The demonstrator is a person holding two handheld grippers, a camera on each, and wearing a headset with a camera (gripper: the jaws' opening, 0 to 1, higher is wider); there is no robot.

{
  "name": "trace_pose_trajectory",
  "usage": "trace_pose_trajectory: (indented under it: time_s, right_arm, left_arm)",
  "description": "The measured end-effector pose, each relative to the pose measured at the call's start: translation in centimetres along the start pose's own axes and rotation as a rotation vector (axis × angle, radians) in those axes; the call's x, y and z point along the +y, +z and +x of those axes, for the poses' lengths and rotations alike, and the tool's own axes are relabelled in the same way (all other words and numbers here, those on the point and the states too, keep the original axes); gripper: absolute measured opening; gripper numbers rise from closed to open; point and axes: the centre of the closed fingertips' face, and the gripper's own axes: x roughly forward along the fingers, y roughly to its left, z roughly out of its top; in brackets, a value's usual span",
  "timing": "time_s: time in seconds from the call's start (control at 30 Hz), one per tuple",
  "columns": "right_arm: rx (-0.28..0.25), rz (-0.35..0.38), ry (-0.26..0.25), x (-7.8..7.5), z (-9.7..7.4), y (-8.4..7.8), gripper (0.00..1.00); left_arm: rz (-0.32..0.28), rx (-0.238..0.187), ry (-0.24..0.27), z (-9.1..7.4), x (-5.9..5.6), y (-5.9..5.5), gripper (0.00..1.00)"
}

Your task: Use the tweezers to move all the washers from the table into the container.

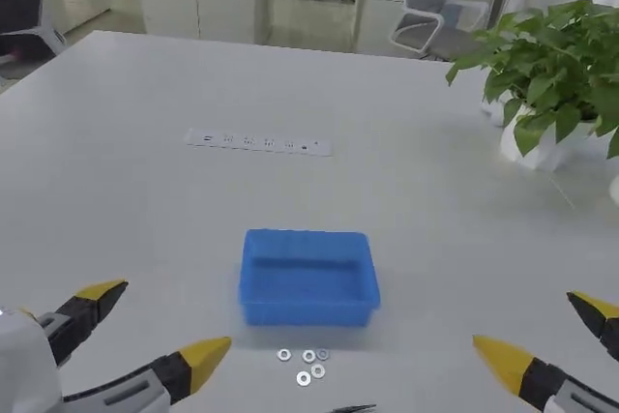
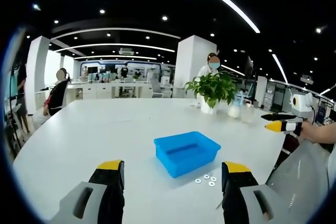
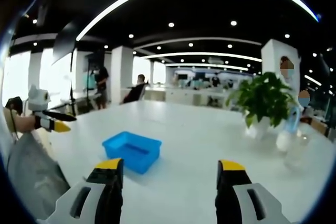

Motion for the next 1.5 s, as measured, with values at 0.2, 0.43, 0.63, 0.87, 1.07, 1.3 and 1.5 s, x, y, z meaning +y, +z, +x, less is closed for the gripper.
trace_pose_trajectory:
  time_s: [0.2, 0.43, 0.63, 0.87, 1.07, 1.3, 1.5]
  right_arm:
    - [0.001, -0.017, 0.021, 0.4, 0.2, 0.0, 0.69]
    - [0.01, -0.019, 0.026, 0.4, 0.1, -0.2, 0.66]
    - [0.025, -0.023, 0.032, 0.5, 0.1, -0.5, 0.65]
    - [0.057, -0.046, 0.051, 1.3, 0.2, -0.8, 0.65]
    - [0.076, -0.036, 0.077, 1.9, 0.3, -0.9, 0.62]
    - [0.094, -0.043, 0.09, 2.4, 0.3, -0.8, 0.62]
    - [0.114, -0.045, 0.096, 2.6, 0.3, -0.7, 0.62]
  left_arm:
    - [0.025, 0.006, 0.007, 0.0, -0.1, 0.0, 0.76]
    - [0.025, -0.003, -0.002, -0.2, -0.4, 0.3, 0.73]
    - [0.047, 0.022, -0.029, 0.0, -0.9, -0.1, 0.72]
    - [0.045, 0.045, -0.067, 0.1, -1.6, -0.5, 0.69]
    - [0.059, 0.086, -0.099, 0.4, -2.2, -1.2, 0.7]
    - [0.08, 0.129, -0.133, 0.6, -2.8, -1.9, 0.67]
    - [0.093, 0.171, -0.17, 0.7, -3.6, -2.5, 0.66]
